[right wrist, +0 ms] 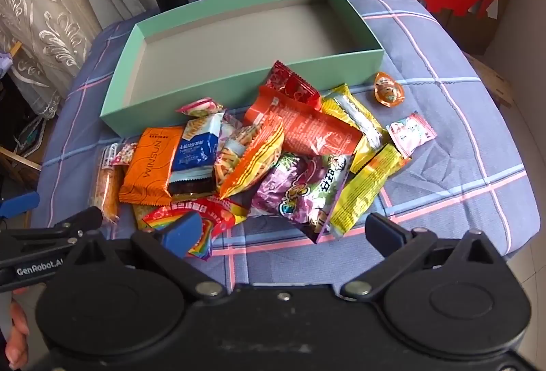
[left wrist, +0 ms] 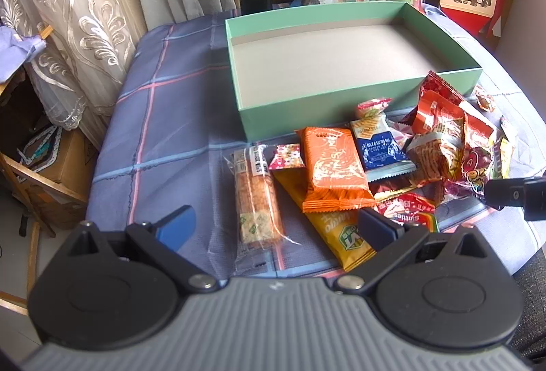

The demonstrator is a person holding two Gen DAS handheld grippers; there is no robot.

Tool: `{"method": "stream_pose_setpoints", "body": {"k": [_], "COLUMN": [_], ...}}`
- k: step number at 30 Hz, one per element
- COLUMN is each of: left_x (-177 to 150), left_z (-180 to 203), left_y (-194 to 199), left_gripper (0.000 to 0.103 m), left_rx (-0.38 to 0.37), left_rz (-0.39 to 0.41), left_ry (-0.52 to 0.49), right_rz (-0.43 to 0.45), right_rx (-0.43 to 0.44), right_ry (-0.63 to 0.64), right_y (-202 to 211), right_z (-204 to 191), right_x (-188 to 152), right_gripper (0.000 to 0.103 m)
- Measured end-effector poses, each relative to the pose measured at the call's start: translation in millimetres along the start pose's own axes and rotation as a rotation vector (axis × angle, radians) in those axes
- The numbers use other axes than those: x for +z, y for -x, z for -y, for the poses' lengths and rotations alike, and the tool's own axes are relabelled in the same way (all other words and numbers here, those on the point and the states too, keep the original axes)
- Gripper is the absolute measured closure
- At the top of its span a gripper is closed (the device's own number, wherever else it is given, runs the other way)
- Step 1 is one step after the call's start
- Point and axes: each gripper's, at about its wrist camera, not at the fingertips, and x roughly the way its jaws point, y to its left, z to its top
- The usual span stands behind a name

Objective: Organize snacks
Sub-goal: 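Move left tool to clear cracker pack while right tool reaches orange WINSUN pack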

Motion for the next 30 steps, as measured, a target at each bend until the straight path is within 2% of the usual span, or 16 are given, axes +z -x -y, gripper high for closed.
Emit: {"method": "stream_pose_setpoints", "body": {"k": [30], "left_x": [-5.4], "left_z": [-3.5], "left_y": [-0.3], "left_gripper": [0.0], "left_rx": [-0.032], "left_rz": [0.005], "left_ry": [0.014], "right_rz": [-0.021], "right_rx": [0.009], "right_ry": [-0.012], "right_y": [-3.2], "right_z": [1.0], "right_x": [-2.9], "right_gripper": [0.0]}}
